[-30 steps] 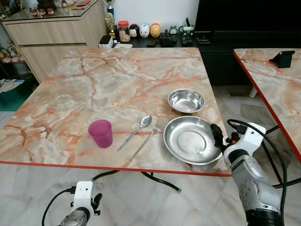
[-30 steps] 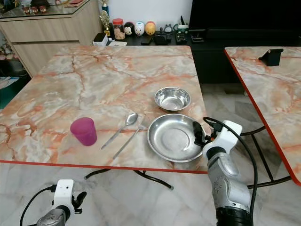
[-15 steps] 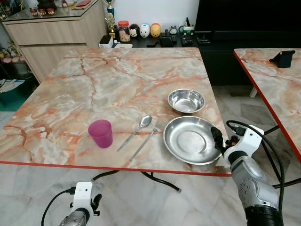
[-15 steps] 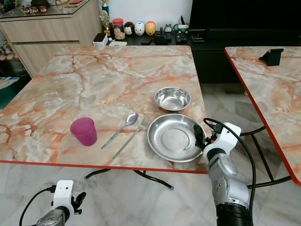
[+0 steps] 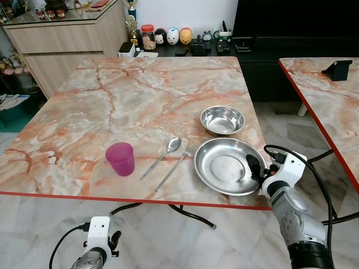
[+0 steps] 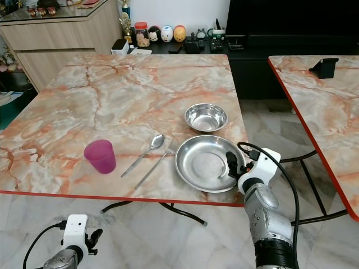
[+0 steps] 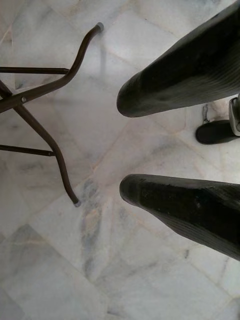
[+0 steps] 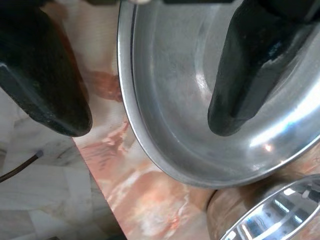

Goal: Setting the table

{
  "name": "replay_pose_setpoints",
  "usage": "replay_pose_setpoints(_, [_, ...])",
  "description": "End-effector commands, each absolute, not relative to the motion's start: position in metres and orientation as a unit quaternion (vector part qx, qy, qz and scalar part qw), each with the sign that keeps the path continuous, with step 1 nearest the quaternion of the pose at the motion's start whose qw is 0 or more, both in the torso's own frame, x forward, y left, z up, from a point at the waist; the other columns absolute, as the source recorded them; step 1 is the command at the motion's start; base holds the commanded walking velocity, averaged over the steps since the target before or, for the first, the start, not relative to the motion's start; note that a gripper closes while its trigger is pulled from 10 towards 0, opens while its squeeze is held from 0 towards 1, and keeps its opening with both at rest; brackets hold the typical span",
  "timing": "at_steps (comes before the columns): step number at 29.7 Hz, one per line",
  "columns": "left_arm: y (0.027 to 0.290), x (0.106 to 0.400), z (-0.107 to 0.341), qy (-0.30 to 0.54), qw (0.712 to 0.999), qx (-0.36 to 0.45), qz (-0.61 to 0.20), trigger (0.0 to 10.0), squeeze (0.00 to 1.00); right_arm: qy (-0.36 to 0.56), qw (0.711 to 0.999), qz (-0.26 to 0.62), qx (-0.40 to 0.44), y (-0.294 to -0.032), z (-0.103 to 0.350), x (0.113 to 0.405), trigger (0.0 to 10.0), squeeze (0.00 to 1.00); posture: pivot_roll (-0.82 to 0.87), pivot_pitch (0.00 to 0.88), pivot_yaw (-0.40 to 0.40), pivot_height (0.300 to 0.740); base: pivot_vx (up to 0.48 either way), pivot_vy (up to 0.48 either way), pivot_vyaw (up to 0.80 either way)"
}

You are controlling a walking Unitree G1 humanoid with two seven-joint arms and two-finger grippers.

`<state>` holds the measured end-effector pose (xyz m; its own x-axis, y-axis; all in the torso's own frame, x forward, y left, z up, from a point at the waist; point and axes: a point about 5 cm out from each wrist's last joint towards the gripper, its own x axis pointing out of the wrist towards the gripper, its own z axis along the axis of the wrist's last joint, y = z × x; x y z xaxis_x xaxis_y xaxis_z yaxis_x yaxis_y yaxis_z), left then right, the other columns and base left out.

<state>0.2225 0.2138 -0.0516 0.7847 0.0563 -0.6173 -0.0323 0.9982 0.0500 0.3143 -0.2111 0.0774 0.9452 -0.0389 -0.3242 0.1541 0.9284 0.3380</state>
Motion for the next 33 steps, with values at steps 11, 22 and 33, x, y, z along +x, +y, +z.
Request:
replay_pose_setpoints(11, [0.218, 0.221, -0.051, 0.329, 0.944, 0.025, 0.03, 10.0, 0.0, 0.165, 0.97, -0.034, 0.176, -0.202, 0.074, 0.317, 0.0, 0.0, -0.08, 0.0, 0.051, 0.74, 0.0, 0.0, 0.0])
replay_pose_setpoints(22, [0.218, 0.222, -0.051, 0.328, 0.944, 0.03, 0.024, 10.0, 0.0, 0.173, 0.97, -0.031, 0.17, -0.2, 0.073, 0.317, 0.0, 0.0, -0.07, 0.0, 0.051, 0.74, 0.0, 0.0, 0.0])
replay_pose_setpoints(33, [0.215, 0.227, -0.049, 0.323, 0.946, 0.032, 0.014, 10.0, 0.0, 0.201, 0.966, -0.028, 0.161, -0.195, 0.068, 0.315, 0.0, 0.0, -0.07, 0.0, 0.056, 0.74, 0.0, 0.0, 0.0])
